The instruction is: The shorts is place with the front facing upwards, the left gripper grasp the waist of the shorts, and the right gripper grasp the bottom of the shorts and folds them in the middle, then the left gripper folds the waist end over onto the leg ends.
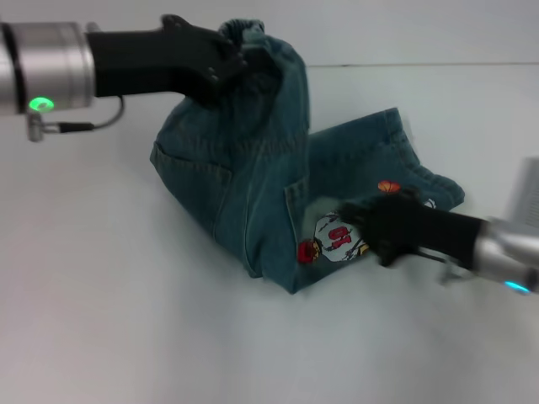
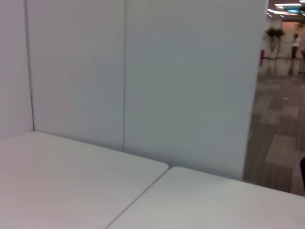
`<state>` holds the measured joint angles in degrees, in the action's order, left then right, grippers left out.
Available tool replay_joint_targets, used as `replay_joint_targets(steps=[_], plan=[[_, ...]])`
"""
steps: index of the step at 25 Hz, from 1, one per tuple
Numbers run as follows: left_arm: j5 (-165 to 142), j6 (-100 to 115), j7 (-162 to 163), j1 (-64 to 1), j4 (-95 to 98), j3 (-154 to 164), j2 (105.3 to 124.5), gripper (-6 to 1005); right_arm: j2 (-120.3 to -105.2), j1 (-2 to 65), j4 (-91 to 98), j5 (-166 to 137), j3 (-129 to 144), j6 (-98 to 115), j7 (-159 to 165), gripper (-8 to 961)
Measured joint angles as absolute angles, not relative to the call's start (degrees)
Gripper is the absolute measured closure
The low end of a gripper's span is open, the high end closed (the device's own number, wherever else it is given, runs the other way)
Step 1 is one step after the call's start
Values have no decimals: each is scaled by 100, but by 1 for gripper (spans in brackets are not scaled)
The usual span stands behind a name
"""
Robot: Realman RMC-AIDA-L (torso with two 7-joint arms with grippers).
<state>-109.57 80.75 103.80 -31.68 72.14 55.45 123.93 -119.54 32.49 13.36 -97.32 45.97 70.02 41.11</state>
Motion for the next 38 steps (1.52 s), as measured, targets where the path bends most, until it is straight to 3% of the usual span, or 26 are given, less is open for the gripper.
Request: replay_joint_targets(steps=[5, 9, 14, 21, 25, 32, 36, 38], plan=[[-10876, 7474, 10393, -3201, 6980, 6282, 12419, 904, -11789, 2257, 2404, -9741, 4778, 7705, 4624, 886], [-10621, 6865, 10407, -3289, 6785, 7092, 12437, 900, -11711, 1919, 2643, -9741, 4704, 8029, 4743, 878], [-10131, 6109, 10407, -3561, 6363, 8157, 12446, 895, -11685, 1941, 2644, -10017, 4739, 8184, 4740, 867], [-9709, 4836, 10608, -4067, 5731, 9334, 12461, 888, -11804, 2219, 2615, -10787, 4740, 8338, 4823, 853], [-9646, 4334, 10627, -4191, 5606, 9663, 12463, 812, -11858, 2283, 2614, -10909, 4738, 8340, 4826, 845], [-9677, 4857, 10557, -4024, 5784, 9375, 12425, 680, -11814, 2277, 2616, -10940, 4747, 8545, 4895, 831], [-9717, 5929, 10095, -3481, 6060, 8623, 12425, 496, -11691, 2220, 2685, -10943, 4718, 8808, 4982, 823], [-9700, 6707, 9468, -2888, 6178, 7866, 12456, 410, -11584, 2191, 2720, -10943, 4711, 8978, 5102, 819]])
